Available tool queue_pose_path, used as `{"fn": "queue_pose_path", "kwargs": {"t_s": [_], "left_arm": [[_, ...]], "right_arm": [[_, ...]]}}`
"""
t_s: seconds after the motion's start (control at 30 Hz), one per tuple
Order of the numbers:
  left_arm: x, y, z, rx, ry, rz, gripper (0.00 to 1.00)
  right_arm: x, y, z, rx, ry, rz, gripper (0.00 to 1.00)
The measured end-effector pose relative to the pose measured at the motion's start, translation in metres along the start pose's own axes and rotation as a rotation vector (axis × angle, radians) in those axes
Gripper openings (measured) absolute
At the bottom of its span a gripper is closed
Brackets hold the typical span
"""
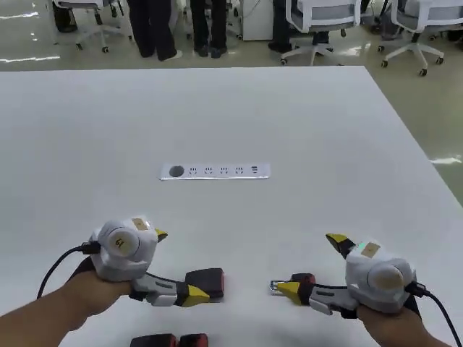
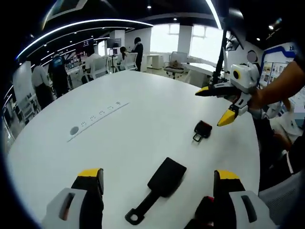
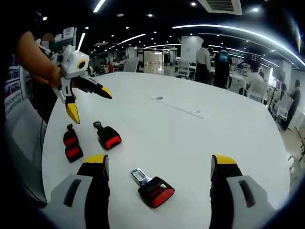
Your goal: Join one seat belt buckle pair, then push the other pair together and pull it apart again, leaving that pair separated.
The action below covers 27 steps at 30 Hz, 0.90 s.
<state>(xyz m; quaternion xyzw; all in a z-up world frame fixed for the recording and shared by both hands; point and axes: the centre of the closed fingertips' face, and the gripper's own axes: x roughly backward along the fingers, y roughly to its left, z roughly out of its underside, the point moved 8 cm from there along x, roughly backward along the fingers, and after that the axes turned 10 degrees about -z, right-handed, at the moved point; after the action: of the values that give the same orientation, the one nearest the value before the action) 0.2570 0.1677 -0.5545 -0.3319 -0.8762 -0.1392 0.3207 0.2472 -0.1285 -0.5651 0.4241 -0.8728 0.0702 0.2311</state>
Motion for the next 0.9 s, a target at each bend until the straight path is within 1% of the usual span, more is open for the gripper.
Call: {"fn": "queue_pose_path", "kwargs": {"t_s": [0.03,0.07,0.13,0.17,0.2,0.27,0.3,0.33,0.37,0.4,0.47,0.53,0.57,0.6,0.63,0.67,0.7,0.73,0.8,0.9], "left_arm": [[0.002,0.000,0.000,0.005,-0.004,-0.005,0.99],[0.005,0.001,0.004,0.018,-0.013,-0.021,0.99],[0.014,-0.001,0.006,0.029,-0.025,-0.040,1.00],[0.017,-0.001,0.007,0.040,-0.031,-0.049,1.00],[0.022,0.000,0.010,0.061,-0.041,-0.067,1.00],[0.030,0.000,0.013,0.092,-0.058,-0.090,1.00],[0.035,-0.002,0.015,0.108,-0.067,-0.089,1.00],[0.039,-0.004,0.016,0.107,-0.069,-0.094,1.00],[0.045,-0.006,0.018,0.106,-0.070,-0.104,1.00],[0.046,-0.003,0.022,0.114,-0.076,-0.107,1.00],[0.053,-0.001,0.028,0.136,-0.099,-0.118,1.00],[0.062,-0.004,0.031,0.160,-0.114,-0.136,1.00],[0.066,-0.005,0.033,0.162,-0.113,-0.138,1.00],[0.071,-0.005,0.039,0.170,-0.118,-0.143,1.00],[0.074,-0.005,0.041,0.176,-0.119,-0.144,1.00],[0.077,-0.009,0.040,0.182,-0.121,-0.144,1.00],[0.080,-0.011,0.042,0.184,-0.123,-0.146,1.00],[0.086,-0.015,0.042,0.184,-0.132,-0.155,1.00],[0.094,-0.018,0.046,0.202,-0.147,-0.157,1.00],[0.105,-0.021,0.052,0.209,-0.155,-0.169,1.00]], "right_arm": [[0.001,-0.001,0.002,-0.004,-0.005,0.010,0.88],[0.003,0.000,0.001,-0.008,-0.013,0.021,0.89],[0.009,0.008,-0.001,-0.013,-0.022,0.038,0.89],[0.009,0.007,0.001,-0.016,-0.024,0.041,0.89],[0.012,0.009,0.002,-0.019,-0.026,0.051,0.89],[0.017,0.013,0.002,-0.018,-0.021,0.064,0.89],[0.021,0.014,0.003,-0.009,-0.020,0.077,0.89],[0.023,0.016,0.003,-0.012,-0.022,0.080,0.89],[0.027,0.021,0.004,-0.017,-0.027,0.083,0.89],[0.029,0.023,0.004,-0.013,-0.027,0.090,0.89],[0.034,0.024,0.006,-0.020,-0.028,0.103,0.90],[0.040,0.036,0.007,-0.025,-0.035,0.114,0.91],[0.041,0.036,0.007,-0.025,-0.036,0.117,0.92],[0.044,0.039,0.008,-0.032,-0.037,0.121,0.92],[0.045,0.042,0.009,-0.034,-0.039,0.125,0.93],[0.047,0.044,0.009,-0.033,-0.040,0.128,0.93],[0.052,0.052,0.009,-0.035,-0.047,0.132,0.93],[0.054,0.055,0.009,-0.037,-0.050,0.137,0.93],[0.058,0.055,0.011,-0.041,-0.055,0.152,0.94],[0.065,0.063,0.014,-0.050,-0.072,0.171,0.94]]}}
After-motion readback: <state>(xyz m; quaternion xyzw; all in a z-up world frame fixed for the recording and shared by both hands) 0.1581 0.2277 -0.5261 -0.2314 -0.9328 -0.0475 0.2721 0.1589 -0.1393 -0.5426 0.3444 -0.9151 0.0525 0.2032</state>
